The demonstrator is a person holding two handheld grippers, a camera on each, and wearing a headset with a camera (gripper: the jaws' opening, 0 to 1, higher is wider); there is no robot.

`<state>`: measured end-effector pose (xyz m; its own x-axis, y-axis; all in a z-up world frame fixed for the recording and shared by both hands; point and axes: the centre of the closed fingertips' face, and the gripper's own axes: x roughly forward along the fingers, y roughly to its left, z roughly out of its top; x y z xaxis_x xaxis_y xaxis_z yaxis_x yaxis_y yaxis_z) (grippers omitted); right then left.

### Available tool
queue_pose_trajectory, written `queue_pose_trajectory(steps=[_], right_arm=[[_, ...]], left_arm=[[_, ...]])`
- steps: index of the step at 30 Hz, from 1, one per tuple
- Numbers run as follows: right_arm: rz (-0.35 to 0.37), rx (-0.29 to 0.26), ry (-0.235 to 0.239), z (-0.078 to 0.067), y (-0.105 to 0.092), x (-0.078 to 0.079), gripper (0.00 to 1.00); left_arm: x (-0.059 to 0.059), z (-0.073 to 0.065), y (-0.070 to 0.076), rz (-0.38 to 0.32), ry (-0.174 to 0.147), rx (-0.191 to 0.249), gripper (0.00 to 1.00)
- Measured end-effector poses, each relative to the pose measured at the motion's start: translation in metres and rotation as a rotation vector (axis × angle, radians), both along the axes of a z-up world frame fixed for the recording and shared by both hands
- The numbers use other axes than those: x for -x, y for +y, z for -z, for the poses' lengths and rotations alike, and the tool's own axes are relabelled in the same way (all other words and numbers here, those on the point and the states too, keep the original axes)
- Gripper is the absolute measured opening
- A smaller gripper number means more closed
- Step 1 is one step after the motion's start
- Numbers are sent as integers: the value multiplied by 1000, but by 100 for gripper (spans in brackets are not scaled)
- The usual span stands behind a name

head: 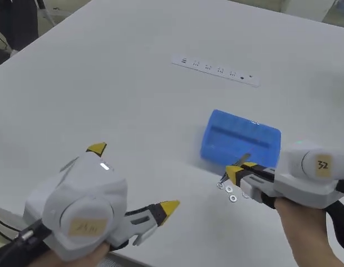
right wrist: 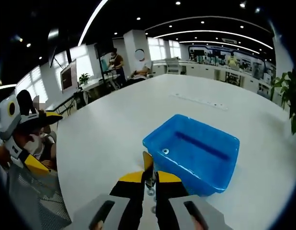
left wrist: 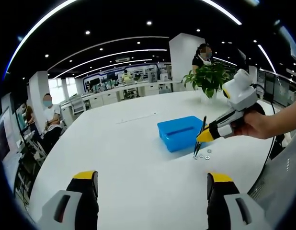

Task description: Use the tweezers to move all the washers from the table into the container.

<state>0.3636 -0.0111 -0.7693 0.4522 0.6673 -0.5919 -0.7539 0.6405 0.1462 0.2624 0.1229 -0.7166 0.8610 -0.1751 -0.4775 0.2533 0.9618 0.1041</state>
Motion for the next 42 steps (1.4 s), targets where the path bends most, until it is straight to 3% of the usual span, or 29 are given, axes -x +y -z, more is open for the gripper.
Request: queue_pose_trajectory(steps=[3, 5, 16, 32, 38, 42], right_arm=[[-12, 18, 1, 4, 0, 0, 5], [-31, 46, -27, 5, -1, 1, 5], [-38, 60, -86, 4, 2, 6, 4], [-32, 77, -42, 3, 4, 6, 3], [-46, 49, -55, -18, 9, 10, 3], [-49, 15, -78, -40, 12, 7, 3]], left_arm=[[0, 1, 0, 2, 6, -5, 96], [0, 2, 0, 3, 7, -11, 96], [0, 3, 0, 6, 12, -17, 96], [1, 3, 1, 4, 10, -26, 95], [1, 3, 1, 4, 10, -21, 95], [1, 3, 0, 10, 12, -25, 95]])
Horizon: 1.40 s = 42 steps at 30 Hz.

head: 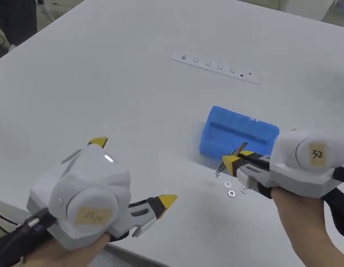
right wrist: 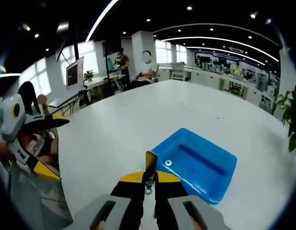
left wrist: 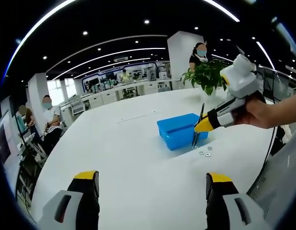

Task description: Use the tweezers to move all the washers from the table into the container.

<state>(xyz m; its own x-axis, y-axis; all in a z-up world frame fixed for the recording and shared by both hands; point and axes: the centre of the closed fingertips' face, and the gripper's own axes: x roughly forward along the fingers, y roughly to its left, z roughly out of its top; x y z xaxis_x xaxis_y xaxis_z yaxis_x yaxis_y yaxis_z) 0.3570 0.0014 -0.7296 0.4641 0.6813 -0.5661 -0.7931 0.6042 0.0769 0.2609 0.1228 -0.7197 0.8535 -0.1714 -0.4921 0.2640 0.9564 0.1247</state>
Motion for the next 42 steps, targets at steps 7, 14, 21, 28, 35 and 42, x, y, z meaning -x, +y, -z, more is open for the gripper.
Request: queue_pose_trajectory(steps=[7, 14, 21, 28, 35, 42], right_arm=[[5, -35, -69, -33, 3, -16, 3], [52, -36, -98, -37, 2, -41, 3], [99, -21, -77, -13, 3, -57, 3], [115, 15, -37, 19, 2, -59, 4], [112, 29, -13, 29, 5, -57, 4], [98, 44, -12, 36, 5, -55, 4]], left_arm=[[0, 0, 0, -2, 2, 3, 95], [0, 0, 0, 3, 6, 2, 94], [0, 2, 0, 1, 13, 1, 95], [0, 3, 0, 2, 16, -1, 95], [1, 4, 0, 1, 24, -2, 94], [1, 4, 0, 8, 24, -10, 94]])
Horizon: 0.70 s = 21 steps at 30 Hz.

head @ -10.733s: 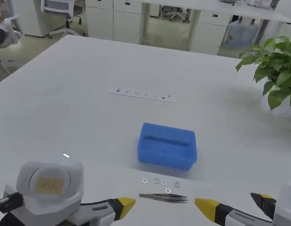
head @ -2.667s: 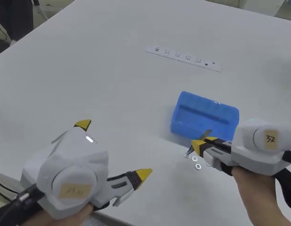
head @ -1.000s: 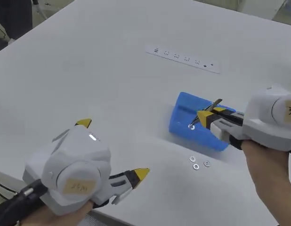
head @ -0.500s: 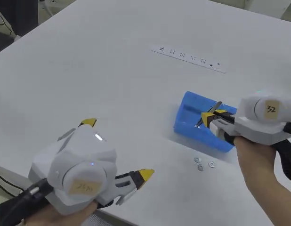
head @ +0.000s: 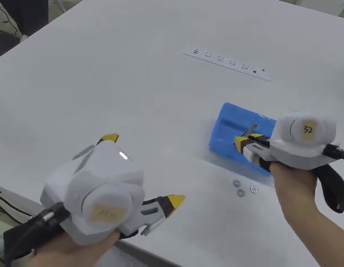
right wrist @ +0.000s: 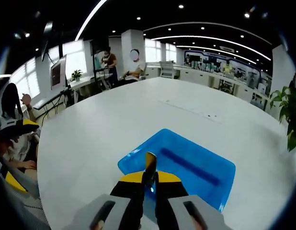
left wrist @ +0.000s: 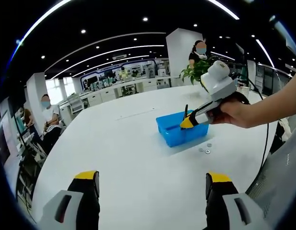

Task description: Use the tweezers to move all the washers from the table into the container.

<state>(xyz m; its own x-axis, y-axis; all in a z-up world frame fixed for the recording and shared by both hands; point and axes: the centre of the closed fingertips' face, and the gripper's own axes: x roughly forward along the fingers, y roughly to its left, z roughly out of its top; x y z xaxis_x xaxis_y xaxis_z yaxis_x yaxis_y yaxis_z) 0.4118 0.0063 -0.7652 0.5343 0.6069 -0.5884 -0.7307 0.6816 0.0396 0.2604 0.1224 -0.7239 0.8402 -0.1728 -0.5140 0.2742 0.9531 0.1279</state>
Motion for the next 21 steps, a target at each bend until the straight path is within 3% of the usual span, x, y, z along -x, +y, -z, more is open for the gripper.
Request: queue_pose_trajectory(steps=[3, 9, 16, 21], right_arm=[[16, -5, 1, -3, -2, -2, 4], [43, -48, -47, -29, -7, -3, 4], [51, -95, -83, -57, -18, 13, 4], [26, -86, -99, -65, -24, 30, 4]], left_arm=[[0, 0, 0, -1, -1, 0, 94], [0, 0, 0, 1, -1, -9, 94], [1, 0, 0, 5, -1, -13, 94], [1, 0, 0, 4, 0, -10, 94]])
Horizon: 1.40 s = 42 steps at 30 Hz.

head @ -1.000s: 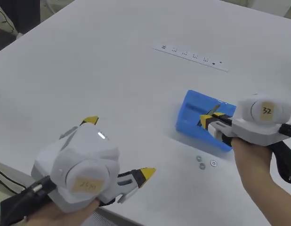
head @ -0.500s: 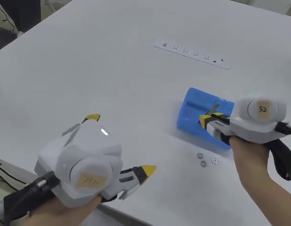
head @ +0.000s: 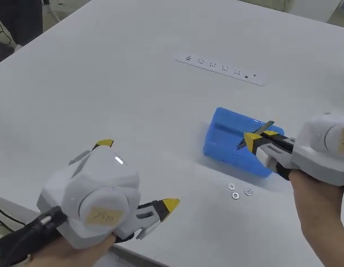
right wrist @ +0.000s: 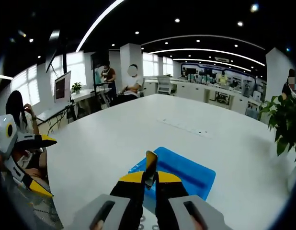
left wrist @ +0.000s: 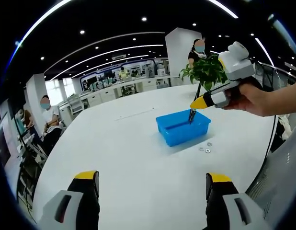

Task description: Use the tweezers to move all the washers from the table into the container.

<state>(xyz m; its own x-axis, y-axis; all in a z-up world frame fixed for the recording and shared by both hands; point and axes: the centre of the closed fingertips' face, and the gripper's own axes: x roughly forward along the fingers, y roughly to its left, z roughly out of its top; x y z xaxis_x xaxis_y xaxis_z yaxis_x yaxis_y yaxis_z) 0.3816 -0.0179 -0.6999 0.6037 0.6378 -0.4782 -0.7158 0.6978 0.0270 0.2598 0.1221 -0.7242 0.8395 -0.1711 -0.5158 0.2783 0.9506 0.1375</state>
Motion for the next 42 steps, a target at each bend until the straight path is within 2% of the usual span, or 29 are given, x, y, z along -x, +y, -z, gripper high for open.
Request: queue_pose_trajectory(steps=[3, 7, 11, 17, 22, 31, 38, 42], right_arm=[[-16, -1, 6, 0, -2, 12, 4], [-40, 25, 28, 13, -3, 25, 5], [-36, 44, 49, 25, -6, 28, 4], [-19, 62, 107, 51, -12, 25, 4], [-19, 75, 134, 65, -11, 25, 4], [-38, 118, 127, 74, -9, 25, 5], [-44, 125, 105, 73, -7, 26, 4], [-44, 135, 109, 72, -7, 25, 3]], left_arm=[[0, 0, 0, 1, 0, -4, 94], [0, 1, 0, 4, 2, -5, 94], [1, 2, -1, 7, 7, -11, 94], [1, 3, 0, 5, 13, -16, 94], [1, 4, 0, 6, 17, -22, 94], [1, 5, 0, 7, 19, -19, 94], [1, 5, 1, 5, 20, -26, 93], [1, 5, 1, 4, 18, -27, 93]])
